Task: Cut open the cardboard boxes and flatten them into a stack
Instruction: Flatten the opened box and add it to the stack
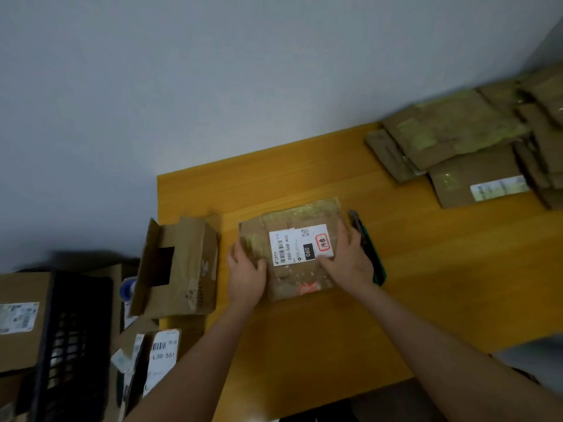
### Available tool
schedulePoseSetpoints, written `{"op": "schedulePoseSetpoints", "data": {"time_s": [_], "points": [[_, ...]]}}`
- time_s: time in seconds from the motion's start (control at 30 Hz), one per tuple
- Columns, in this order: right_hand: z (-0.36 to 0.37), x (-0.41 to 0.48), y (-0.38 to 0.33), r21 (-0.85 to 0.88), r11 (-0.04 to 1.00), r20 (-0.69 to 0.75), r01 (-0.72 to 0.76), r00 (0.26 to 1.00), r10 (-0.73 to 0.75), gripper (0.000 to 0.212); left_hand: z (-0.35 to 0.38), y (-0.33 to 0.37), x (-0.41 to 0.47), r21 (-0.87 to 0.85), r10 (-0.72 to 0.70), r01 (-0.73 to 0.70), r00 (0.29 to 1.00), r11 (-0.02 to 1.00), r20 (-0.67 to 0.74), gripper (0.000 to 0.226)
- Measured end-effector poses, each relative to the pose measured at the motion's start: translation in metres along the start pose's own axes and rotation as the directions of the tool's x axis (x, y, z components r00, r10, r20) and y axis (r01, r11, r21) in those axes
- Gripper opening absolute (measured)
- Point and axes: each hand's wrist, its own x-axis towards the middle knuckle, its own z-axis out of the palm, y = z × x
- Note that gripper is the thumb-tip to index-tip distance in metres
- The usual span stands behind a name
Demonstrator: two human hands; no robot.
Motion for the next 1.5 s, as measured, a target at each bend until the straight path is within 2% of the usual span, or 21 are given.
{"op": "schedulePoseSetpoints", "data": {"time_s": [0.1, 0.13, 0.2, 0.27, 0.33, 0.4, 0.47, 0.57, 0.7, 0.83, 0.97, 1.0, 1.07, 1.17, 1.23, 1.3, 1.37, 1.5], "points": [[-0.004, -0.006, -0.011, 0.321, 0.928, 0.017, -0.186, 0.981, 0.191, 0.109, -0.004, 0.005, 0.001, -0.133, -0.064, 0.070, 0.997, 0.989, 0.044, 0.075], [-0.006, -0.008, -0.014, 0.402, 0.887, 0.042, -0.227, 0.972, 0.230, 0.104, -0.005, 0.008, 0.001, -0.182, -0.093, 0.100, 0.995, 0.978, 0.047, 0.075], [-0.015, -0.009, -0.014, 0.519, 0.814, 0.091, -0.261, 0.964, 0.250, 0.076, -0.008, 0.015, 0.003, -0.280, -0.161, 0.173, 0.985, 0.944, 0.064, 0.076], [-0.033, -0.012, -0.010, 0.633, 0.738, 0.086, -0.234, 0.969, 0.233, 0.041, -0.012, 0.028, 0.004, -0.387, -0.204, 0.228, 0.974, 0.894, 0.102, 0.076], [-0.059, -0.010, -0.003, 0.759, 0.628, 0.062, -0.173, 0.979, 0.195, 0.025, -0.015, 0.049, 0.004, -0.470, -0.193, 0.235, 0.972, 0.851, 0.136, 0.071], [-0.092, -0.005, 0.005, 0.820, 0.564, -0.003, -0.097, 0.985, 0.173, 0.026, -0.017, 0.078, 0.005, -0.503, -0.146, 0.201, 0.978, 0.840, 0.147, 0.059], [-0.126, 0.002, 0.019, 0.827, 0.561, -0.082, -0.033, 0.980, 0.179, 0.037, -0.019, 0.112, 0.005, -0.546, -0.099, 0.184, 0.979, 0.817, 0.181, 0.048], [-0.173, 0.015, 0.048, 0.743, 0.670, -0.186, -0.005, 0.959, 0.213, 0.050, -0.014, 0.161, 0.002, -0.595, -0.004, 0.148, 0.972, 0.790, 0.236, 0.036], [-0.225, 0.044, 0.102, 0.556, 0.830, -0.326, -0.042, 0.908, 0.264, 0.053, 0.009, 0.230, 0.004, -0.621, 0.063, 0.094, 0.972, 0.778, 0.226, 0.021], [-0.273, 0.091, 0.162, 0.453, 0.888, -0.401, -0.084, 0.870, 0.287, 0.053, 0.056, 0.312, 0.005, -0.668, 0.101, 0.055, 0.976, 0.742, 0.192, 0.016], [-0.311, 0.137, 0.216, 0.197, 0.973, -0.477, -0.118, 0.856, 0.200, 0.073, 0.110, 0.400, 0.007, -0.720, 0.076, 0.063, 0.984, 0.691, 0.159, 0.016], [-0.316, 0.148, 0.227, 0.135, 0.985, -0.469, -0.103, 0.869, 0.155, 0.077, 0.123, 0.419, 0.009, -0.718, 0.066, 0.065, 0.986, 0.693, 0.154, 0.015], [-0.323, 0.167, 0.244, 0.032, 0.998, -0.423, -0.057, 0.904, 0.065, 0.079, 0.147, 0.453, 0.018, -0.663, 0.043, 0.050, 0.992, 0.747, 0.122, 0.030], [-0.317, 0.187, 0.259, -0.127, 0.992, -0.285, 0.019, 0.957, -0.055, 0.073, 0.172, 0.484, 0.028, -0.561, 0.036, 0.041, 0.991, 0.827, 0.126, 0.045], [-0.306, 0.195, 0.265, -0.187, 0.980, -0.157, 0.063, 0.983, -0.093, 0.069, 0.184, 0.490, 0.030, -0.404, 0.038, 0.036, 0.984, 0.914, 0.173, 0.065], [-0.294, 0.199, 0.267, -0.231, 0.969, -0.036, 0.087, 0.995, -0.098, 0.069, 0.191, 0.485, 0.030, -0.182, 0.070, -0.031, 0.975, 0.983, 0.213, 0.081], [-0.286, 0.202, 0.267, -0.253, 0.962, 0.042, 0.104, 0.994, -0.096, 0.067, 0.193, 0.476, 0.028, -0.043, 0.121, -0.113, 0.961, 0.993, 0.249, 0.083], [-0.278, 0.203, 0.263, -0.286, 0.952, 0.051, 0.106, 0.994, -0.095, 0.067, 0.187, 0.451, 0.022, 0.037, 0.214, -0.230, 0.945, 0.972, 0.247, 0.083]]}}
